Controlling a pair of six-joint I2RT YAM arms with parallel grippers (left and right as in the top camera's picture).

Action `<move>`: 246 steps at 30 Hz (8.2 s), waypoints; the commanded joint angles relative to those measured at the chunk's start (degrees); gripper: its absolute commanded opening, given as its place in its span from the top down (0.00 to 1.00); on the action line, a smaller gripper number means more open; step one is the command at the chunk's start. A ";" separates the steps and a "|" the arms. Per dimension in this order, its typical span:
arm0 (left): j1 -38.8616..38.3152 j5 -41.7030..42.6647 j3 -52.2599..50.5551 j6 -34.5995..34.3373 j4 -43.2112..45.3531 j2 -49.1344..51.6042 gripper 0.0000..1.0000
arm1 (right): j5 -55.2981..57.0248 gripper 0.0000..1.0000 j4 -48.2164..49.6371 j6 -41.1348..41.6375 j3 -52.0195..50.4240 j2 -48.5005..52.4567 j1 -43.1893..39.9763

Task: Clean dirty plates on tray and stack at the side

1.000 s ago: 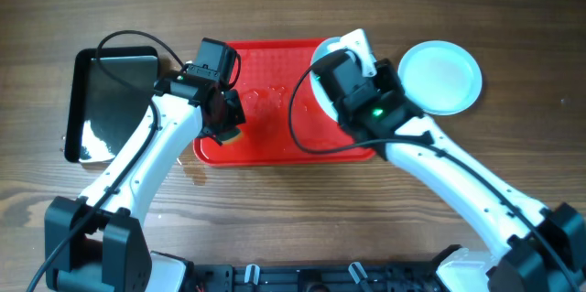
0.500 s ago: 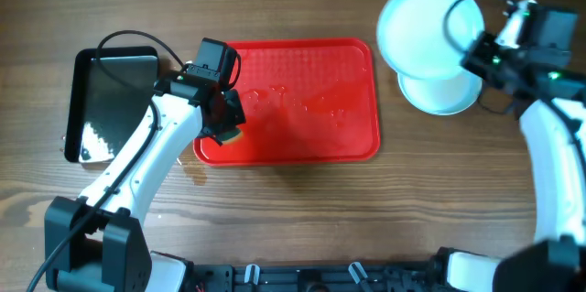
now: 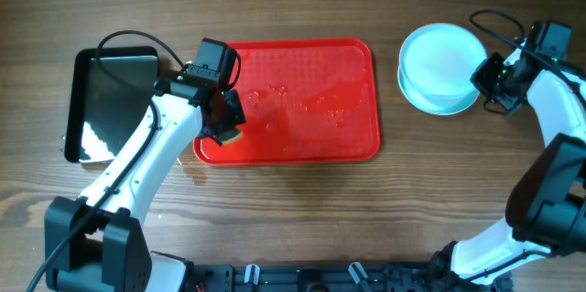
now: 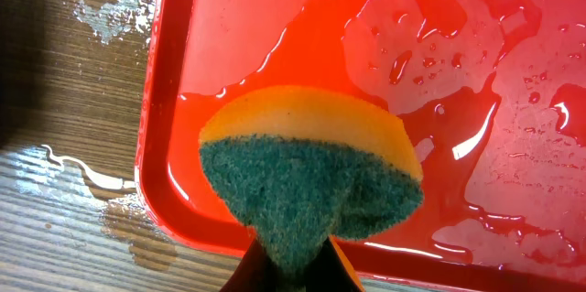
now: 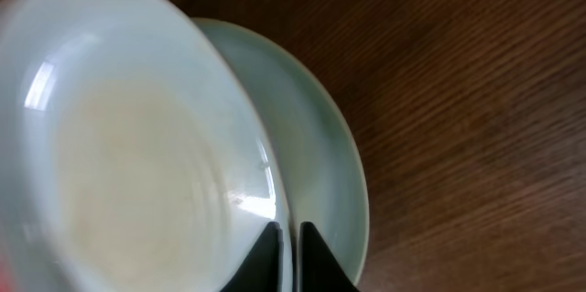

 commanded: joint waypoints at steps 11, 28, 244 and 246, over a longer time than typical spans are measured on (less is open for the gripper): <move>0.46 -0.55 0.46 -0.11 2.23 0.24 0.96 | -20.61 0.05 0.48 -0.74 0.63 -2.47 1.49; 27.04 -12.22 0.46 1.27 10.75 1.90 0.96 | -25.46 0.06 -8.00 -2.49 -0.15 -6.29 34.53; 11.58 4.92 -65.79 18.40 48.89 -90.47 0.00 | 5.38 0.00 35.19 -25.16 -71.08 -103.91 21.62; 12.04 4.96 -65.79 18.38 48.89 -90.47 0.00 | 5.38 0.00 35.19 -25.16 -71.08 -103.91 21.62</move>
